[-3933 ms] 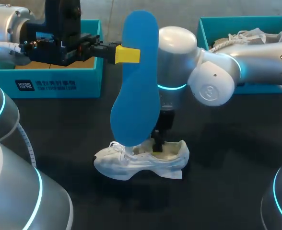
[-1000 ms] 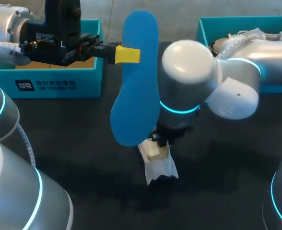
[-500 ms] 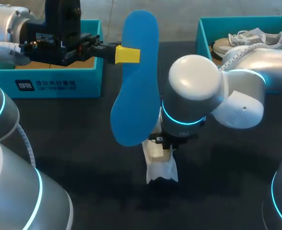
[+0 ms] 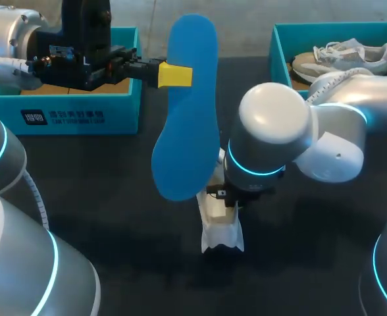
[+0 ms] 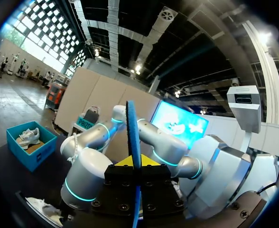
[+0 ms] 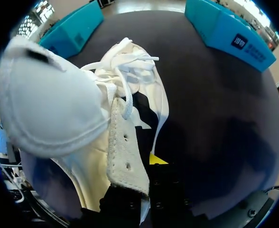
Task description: Take the shoe out of the shoebox, open the shoe tongue, remove and reinsert the insole, then place the shoe into the shoebox
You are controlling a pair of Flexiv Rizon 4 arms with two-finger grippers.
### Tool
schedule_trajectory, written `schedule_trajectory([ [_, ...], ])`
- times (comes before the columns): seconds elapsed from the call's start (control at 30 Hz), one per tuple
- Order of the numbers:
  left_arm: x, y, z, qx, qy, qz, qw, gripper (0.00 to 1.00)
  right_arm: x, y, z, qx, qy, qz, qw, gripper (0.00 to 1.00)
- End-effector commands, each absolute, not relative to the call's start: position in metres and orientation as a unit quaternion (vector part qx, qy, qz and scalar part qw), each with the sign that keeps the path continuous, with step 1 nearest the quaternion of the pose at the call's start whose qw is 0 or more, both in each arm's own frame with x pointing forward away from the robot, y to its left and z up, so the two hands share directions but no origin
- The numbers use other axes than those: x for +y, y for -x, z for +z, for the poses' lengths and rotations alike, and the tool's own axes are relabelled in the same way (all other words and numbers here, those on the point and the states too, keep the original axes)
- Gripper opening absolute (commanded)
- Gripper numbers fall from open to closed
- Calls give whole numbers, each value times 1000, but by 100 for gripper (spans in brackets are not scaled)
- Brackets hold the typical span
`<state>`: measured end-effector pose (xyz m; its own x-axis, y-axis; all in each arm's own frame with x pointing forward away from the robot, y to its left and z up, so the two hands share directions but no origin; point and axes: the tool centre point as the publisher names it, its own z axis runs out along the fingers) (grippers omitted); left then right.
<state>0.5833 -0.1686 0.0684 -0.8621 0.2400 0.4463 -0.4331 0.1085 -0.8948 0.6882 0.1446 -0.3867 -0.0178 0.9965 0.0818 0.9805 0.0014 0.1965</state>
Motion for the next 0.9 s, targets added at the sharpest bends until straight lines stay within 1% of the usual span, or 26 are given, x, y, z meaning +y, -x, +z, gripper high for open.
schedule_trajectory([
  [0.03, -169, -583, 68, -700, -68, 664, 254, 0, 142, -690, -399, 706, -700, 108, 30, 0],
  [0.33, -169, -583, 68, -700, -68, 664, 254, 0, 144, -692, -405, 707, -698, 114, 20, 0],
  [0.37, -169, -583, 68, -700, -68, 664, 254, 0, 144, -692, -405, 707, -698, 114, 20, 21],
  [0.4, -169, -583, 68, -700, -68, 664, 254, 0, 144, -692, -405, 707, -698, 115, 19, 82],
  [0.43, -169, -583, 68, -700, -68, 664, 254, 0, 145, -691, -405, 707, -698, 116, 19, 100],
  [0.67, -169, -583, 68, -700, -68, 664, 254, 0, 149, -690, -384, 710, -692, 122, 37, 100],
  [0.9, -169, -583, 68, -700, -68, 664, 254, 0, 150, -689, -359, 724, -670, 157, 51, 100],
])
